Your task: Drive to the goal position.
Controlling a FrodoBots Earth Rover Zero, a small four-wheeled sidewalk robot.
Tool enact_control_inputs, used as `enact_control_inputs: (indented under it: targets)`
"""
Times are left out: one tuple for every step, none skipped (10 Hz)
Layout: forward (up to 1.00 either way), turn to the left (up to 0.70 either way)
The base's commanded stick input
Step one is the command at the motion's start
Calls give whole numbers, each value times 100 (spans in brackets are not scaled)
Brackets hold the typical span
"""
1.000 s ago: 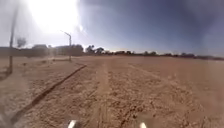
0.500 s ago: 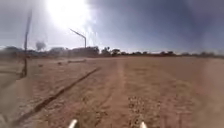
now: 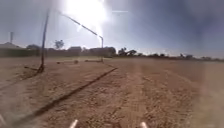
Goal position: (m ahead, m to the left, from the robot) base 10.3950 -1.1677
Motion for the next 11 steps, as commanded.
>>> enact_control_inputs:
  targets:
    - [70, 9]
    - [70, 0]
    - [70, 0]
    - [70, 0]
    - [70, 0]
    - [70, -11]
    - [70, -27]
    - [70, -27]
    - [70, -27]
    - [70, -16]
    - [53, 11]
